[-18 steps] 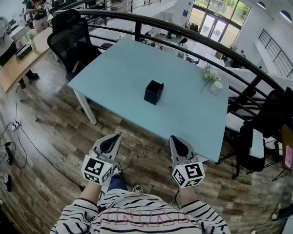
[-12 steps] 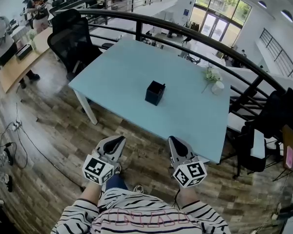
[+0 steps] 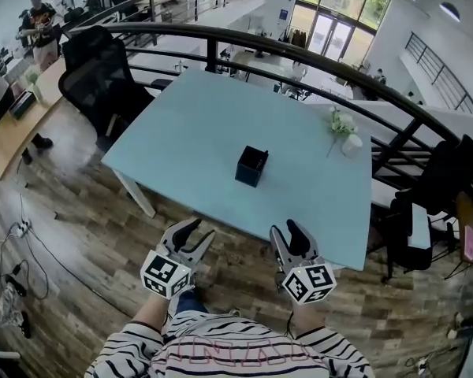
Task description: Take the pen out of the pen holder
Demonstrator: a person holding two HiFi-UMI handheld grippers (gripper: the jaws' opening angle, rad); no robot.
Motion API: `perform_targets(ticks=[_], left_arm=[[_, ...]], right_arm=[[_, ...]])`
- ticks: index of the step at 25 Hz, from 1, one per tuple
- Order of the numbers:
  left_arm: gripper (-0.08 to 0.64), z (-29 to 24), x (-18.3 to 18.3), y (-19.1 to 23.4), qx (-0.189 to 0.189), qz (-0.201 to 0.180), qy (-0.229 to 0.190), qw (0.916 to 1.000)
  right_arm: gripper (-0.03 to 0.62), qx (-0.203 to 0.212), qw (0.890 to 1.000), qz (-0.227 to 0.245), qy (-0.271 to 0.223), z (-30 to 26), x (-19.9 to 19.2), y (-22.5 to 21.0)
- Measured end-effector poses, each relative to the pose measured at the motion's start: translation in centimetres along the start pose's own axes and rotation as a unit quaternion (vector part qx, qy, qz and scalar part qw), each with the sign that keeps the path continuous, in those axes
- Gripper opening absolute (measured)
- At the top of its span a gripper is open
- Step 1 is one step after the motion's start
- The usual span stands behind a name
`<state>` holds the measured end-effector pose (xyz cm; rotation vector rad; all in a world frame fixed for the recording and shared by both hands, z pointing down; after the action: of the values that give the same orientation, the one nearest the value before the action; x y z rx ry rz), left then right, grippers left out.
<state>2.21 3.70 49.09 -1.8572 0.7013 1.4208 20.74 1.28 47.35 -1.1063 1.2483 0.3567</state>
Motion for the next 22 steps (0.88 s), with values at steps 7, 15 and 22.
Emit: perform_targets(ticks=[7,15,22], left_arm=[[0.147,-2.1,0.4,8.0,-0.042,-0.014,-0.004,0.9990],[0.147,-1.5,-1.0,17.5,-0.086,-0.025,-0.002,0.9960],[0.147,-0.4,-2.8,21.9,-0.116,-0.025,0.003,0.9930]], right_arm=[[0.189,-0.044,0.999,-0.022,-0.010,-6.6,0.3,1.0],[0.187,-0.096,0.994,-0.034,-0.035,-14.5,0.0,3.9],[0.184,-0.133,0.989,-0.034,-0.048,-17.8,-0.5,4.9]])
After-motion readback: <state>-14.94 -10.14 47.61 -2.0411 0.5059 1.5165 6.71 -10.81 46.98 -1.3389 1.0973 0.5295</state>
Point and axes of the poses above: the fingertips, and each gripper's own axes: z backward along the fingers, y to its left, x out of its top, the point moved 1 cm from there along z, backward along the fingers, and after that the axes turned 15 degrees about -z, right-handed, at the moved point
